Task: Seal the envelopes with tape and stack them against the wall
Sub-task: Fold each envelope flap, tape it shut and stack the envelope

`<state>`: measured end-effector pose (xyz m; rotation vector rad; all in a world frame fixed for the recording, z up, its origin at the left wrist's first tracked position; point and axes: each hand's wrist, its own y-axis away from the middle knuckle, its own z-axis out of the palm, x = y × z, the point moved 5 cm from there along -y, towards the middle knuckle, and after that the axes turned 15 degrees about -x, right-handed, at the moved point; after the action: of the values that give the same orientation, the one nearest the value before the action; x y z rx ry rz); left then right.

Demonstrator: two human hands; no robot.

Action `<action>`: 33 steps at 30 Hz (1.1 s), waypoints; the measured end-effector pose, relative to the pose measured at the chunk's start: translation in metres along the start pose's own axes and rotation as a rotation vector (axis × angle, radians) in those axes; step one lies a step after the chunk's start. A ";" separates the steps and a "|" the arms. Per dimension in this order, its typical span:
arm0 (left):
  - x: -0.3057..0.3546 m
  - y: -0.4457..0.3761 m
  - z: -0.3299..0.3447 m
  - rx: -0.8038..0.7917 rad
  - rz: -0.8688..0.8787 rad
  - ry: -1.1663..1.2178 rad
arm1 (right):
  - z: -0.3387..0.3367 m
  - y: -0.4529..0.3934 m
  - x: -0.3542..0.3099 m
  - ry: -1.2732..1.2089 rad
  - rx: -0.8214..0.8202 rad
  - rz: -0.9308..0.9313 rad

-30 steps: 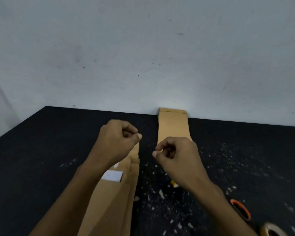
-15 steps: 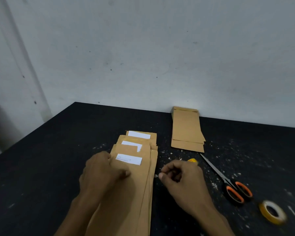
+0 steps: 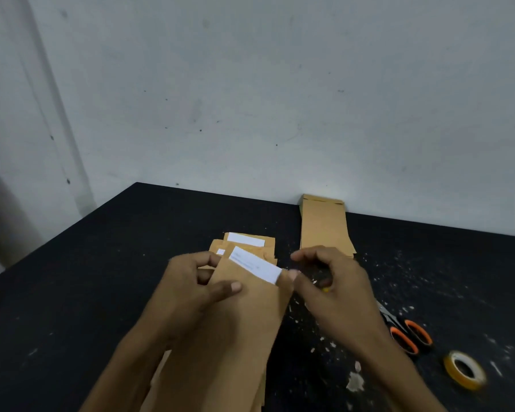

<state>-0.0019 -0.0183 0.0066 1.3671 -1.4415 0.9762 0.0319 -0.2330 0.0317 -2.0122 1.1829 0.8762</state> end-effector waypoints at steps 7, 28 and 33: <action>0.039 0.009 0.012 -0.107 0.137 -0.002 | -0.017 -0.012 -0.026 -0.132 -0.315 0.022; 0.058 0.013 0.029 -0.183 0.234 -0.020 | -0.035 -0.003 -0.020 -0.477 -0.309 0.273; 0.056 0.013 0.034 -0.202 0.229 0.003 | -0.038 0.001 -0.020 -0.485 -0.329 0.203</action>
<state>-0.0170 -0.0658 0.0512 1.0712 -1.6726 0.9450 0.0318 -0.2538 0.0694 -1.7817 1.0180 1.6424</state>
